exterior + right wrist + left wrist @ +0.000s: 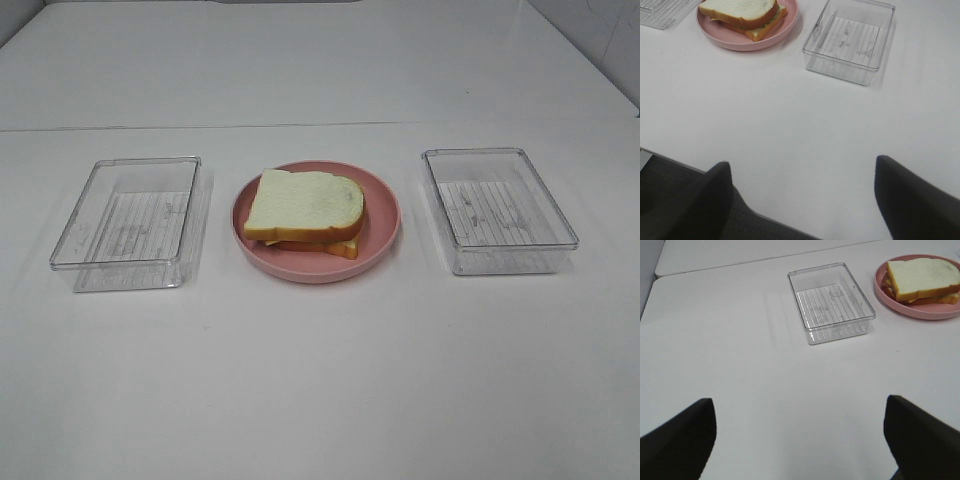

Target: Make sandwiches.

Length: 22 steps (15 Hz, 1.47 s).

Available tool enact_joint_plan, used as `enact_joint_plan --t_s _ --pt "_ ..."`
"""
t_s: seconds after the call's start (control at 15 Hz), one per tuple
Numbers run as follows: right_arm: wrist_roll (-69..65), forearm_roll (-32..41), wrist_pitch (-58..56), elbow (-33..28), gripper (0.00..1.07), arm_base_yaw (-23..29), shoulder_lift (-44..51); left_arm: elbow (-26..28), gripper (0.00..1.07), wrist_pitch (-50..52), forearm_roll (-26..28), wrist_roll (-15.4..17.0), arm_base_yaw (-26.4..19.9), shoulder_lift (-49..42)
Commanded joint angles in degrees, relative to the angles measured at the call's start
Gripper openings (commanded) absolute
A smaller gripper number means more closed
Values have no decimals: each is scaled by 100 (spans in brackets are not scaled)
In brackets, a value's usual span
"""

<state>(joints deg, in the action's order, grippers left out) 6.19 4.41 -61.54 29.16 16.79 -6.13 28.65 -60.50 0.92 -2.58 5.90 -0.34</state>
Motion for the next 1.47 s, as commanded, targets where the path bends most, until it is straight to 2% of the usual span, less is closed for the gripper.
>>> enact_joint_plan --t_s 0.07,0.4,0.53,1.07,1.47 --pt "34 23 63 -17 74 -338 34 -11 86 63 34 -11 -6 -115" --pt "34 23 63 -17 74 -1702 46 -11 86 63 23 -17 -539 -126" --pt "34 40 63 -17 74 -1753 46 -11 86 63 23 -17 -699 -132" --pt "34 40 63 -17 74 -1742 705 -11 86 63 23 -29 -693 -143" --pt "34 40 63 -17 74 -1742 705 -11 86 63 23 -29 -464 -143"
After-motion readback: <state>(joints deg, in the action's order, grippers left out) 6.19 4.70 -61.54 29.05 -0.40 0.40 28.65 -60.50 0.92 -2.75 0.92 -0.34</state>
